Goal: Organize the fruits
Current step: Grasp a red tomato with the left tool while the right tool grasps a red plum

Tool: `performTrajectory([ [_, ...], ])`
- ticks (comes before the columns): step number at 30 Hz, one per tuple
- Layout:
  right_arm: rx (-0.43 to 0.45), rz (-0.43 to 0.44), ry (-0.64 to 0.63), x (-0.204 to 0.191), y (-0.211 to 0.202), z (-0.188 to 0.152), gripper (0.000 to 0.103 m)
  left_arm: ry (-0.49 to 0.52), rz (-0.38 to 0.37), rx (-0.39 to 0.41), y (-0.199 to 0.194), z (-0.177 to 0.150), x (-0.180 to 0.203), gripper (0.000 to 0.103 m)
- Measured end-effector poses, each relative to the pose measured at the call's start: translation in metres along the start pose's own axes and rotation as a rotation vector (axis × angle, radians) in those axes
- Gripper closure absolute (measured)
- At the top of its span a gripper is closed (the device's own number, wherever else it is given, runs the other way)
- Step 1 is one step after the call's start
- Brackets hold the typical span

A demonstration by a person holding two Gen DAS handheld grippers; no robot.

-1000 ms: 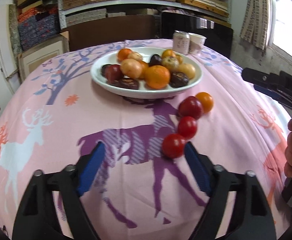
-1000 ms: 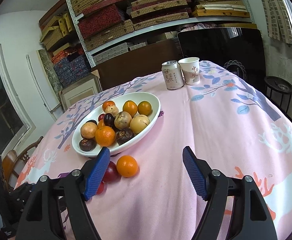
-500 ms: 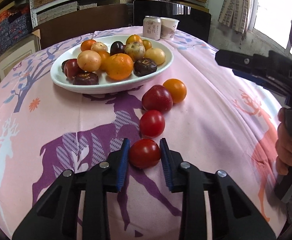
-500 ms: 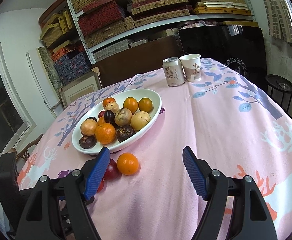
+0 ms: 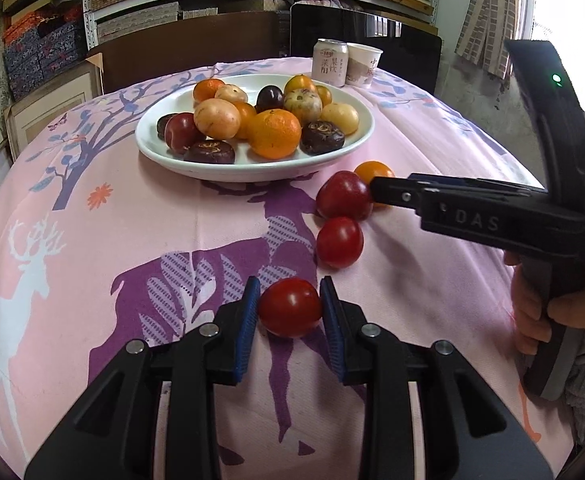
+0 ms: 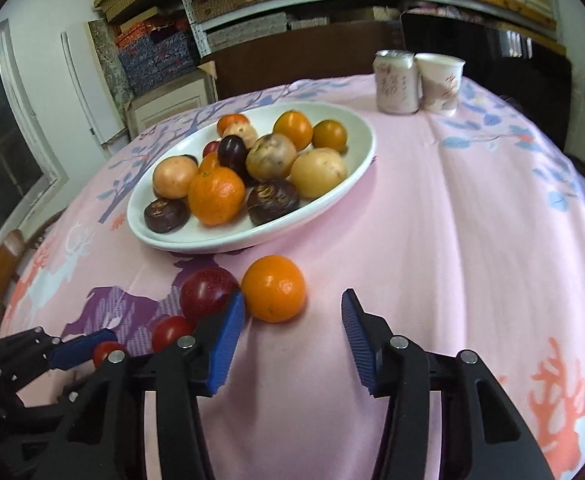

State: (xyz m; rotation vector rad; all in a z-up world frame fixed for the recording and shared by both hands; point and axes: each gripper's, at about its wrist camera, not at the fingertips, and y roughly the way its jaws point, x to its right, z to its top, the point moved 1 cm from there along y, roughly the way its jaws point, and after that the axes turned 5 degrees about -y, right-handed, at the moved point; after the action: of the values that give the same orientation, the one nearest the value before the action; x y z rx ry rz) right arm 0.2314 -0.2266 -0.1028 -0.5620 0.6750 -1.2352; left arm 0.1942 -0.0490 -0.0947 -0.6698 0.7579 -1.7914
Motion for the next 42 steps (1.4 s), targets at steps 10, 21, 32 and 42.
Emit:
performTrajectory([
  [10, 0.011, 0.068, 0.006, -0.006, 0.000, 0.002, 0.066, -0.013, 0.015, 0.014, -0.001, 0.001, -0.003, 0.073],
  [21, 0.169, 0.017, 0.033, 0.010, -0.043, 0.049, 0.066, -0.091, 0.117, 0.136, -0.016, 0.083, -0.045, 0.073],
  [32, 0.157, -0.006, -0.075, -0.010, 0.029, 0.132, 0.066, -0.145, 0.178, 0.128, 0.063, 0.173, -0.083, 0.073],
  [42, 0.165, -0.008, -0.081, -0.010, 0.051, 0.140, 0.062, -0.110, 0.206, 0.167, 0.085, 0.181, -0.082, 0.044],
])
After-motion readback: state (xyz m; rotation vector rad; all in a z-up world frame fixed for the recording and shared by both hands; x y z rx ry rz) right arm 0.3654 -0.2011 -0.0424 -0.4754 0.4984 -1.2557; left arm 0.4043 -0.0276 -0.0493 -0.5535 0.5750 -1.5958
